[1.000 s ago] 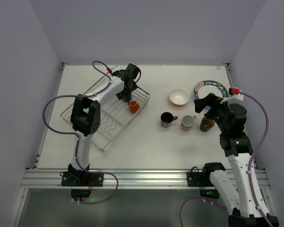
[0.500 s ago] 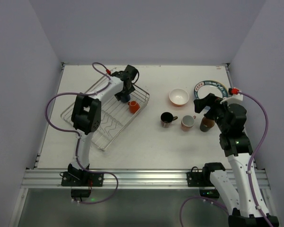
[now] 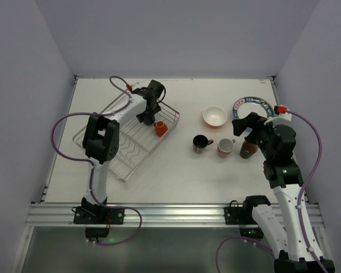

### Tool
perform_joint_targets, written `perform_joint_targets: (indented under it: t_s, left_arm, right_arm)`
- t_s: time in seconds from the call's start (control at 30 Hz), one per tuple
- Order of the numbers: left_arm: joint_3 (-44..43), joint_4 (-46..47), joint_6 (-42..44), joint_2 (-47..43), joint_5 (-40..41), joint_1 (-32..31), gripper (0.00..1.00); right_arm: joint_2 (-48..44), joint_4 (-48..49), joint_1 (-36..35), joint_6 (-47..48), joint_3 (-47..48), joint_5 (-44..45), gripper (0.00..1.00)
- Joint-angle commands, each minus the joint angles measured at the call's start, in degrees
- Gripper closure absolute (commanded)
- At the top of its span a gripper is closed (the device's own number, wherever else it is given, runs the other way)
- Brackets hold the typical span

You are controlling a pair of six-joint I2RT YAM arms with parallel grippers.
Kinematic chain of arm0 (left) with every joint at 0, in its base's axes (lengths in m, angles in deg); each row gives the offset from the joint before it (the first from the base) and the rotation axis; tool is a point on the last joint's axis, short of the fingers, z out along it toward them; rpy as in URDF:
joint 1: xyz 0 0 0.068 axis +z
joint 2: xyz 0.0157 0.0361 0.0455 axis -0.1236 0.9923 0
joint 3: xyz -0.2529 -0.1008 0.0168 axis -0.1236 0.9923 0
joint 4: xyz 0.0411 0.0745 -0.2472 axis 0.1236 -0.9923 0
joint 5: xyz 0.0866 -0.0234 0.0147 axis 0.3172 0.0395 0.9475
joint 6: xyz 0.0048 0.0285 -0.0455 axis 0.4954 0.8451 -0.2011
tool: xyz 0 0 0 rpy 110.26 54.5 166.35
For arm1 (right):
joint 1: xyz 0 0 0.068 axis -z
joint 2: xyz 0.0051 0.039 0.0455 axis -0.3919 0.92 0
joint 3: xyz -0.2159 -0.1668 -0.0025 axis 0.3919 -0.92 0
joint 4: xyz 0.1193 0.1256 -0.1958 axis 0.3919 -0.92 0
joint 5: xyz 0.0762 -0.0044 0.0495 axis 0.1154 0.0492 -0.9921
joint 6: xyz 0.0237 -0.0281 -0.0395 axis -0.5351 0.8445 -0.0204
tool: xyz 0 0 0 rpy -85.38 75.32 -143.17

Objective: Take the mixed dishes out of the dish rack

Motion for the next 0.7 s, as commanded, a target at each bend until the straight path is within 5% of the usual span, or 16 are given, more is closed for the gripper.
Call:
perform_joint_targets:
  t_s: [0.0, 0.37, 0.53, 0.67]
  left_arm:
    - [2.2, -1.5, 1.9, -3.0, 3.6, 0.9, 1.0]
    - [16.1, 15.2, 11.1, -22.1, 3.6, 0.4, 1.0]
    - [22.2, 24.7, 17.4, -34.4, -3.5, 0.0, 1.0]
    - [32.1, 36.9, 21.7, -47.0, -16.0, -1.5, 1.0]
  right_arm:
    - [-0.3, 2.5, 0.3, -0.2, -0.1, -0.8, 0.01]
    - [-0.8, 3.1, 0.2, 1.1, -0.5, -4.2, 0.01]
    - [-2.0, 4.3, 0.2, 1.5, -1.1, -7.4, 0.01]
    - [-3.9, 9.4, 0.2, 2.2, -3.3, -18.4, 0.01]
